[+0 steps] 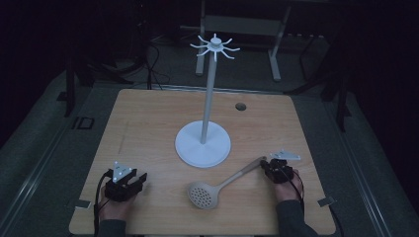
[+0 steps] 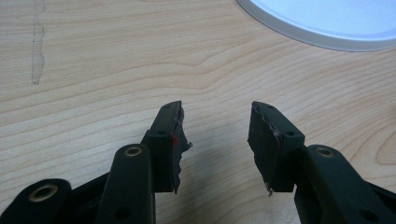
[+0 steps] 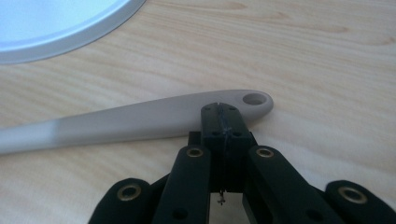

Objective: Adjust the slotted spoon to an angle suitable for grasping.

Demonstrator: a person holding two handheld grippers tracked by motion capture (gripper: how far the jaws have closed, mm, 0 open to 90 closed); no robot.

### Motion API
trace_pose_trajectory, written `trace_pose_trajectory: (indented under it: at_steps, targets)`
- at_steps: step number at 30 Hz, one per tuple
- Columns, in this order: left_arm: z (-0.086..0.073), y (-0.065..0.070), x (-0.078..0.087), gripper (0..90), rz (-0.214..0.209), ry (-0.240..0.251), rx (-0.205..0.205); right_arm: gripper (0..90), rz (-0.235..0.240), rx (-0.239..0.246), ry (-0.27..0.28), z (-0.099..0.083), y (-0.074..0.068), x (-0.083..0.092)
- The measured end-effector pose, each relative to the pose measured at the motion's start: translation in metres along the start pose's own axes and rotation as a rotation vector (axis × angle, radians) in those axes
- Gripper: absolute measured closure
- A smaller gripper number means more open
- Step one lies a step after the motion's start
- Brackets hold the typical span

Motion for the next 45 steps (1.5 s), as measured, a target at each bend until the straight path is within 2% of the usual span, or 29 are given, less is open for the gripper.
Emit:
trace_pose_trajectory:
  at_steps: [9,15,20,23,27,30,31,33,41,45]
  targets:
    - [0.0,-0.001,0.001,55.2,0.002,0.005,0.003,90.0,-0.01,0.022,-0.042,0.038,-0.007,-0.018]
    - [0.0,-0.001,0.001,55.2,0.001,0.006,0.002,90.0,0.01,0.007,-0.056,0.058,-0.013,-0.03]
    - [0.0,-0.002,0.002,55.2,0.001,0.008,0.006,90.0,0.024,-0.004,-0.061,0.071,-0.02,-0.038]
    - [0.0,-0.002,0.003,55.2,0.0,0.008,0.006,90.0,0.028,0.023,-0.059,0.077,-0.023,-0.042]
    - [-0.001,-0.002,0.003,55.2,0.001,0.01,0.01,90.0,0.058,0.024,-0.036,0.08,-0.028,-0.036]
    - [-0.001,-0.003,0.004,55.2,0.002,0.01,0.013,90.0,0.094,0.034,-0.003,0.08,-0.038,-0.027]
    - [-0.001,-0.003,0.004,55.3,0.001,0.01,0.012,90.0,0.117,0.047,0.005,0.079,-0.045,-0.023]
    - [-0.002,-0.003,0.005,55.5,0.0,0.011,0.012,90.0,0.135,0.085,0.009,0.075,-0.056,-0.02]
    - [-0.003,-0.003,0.004,55.5,0.005,0.006,0.006,90.0,0.244,0.178,0.008,0.052,-0.105,-0.011]
    - [-0.003,-0.003,0.004,55.5,0.006,0.005,0.007,90.0,0.258,0.232,-0.012,0.042,-0.124,-0.009]
Point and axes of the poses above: each handheld gripper's, and its own axes: x roughly backward along the jaws, z roughly out of its top, y roughly to its right, the point moved 6 cm from there along -x, roughly forward along the jaws, and after that the axes turned 15 degrees about -y, right-handed, at the moved point
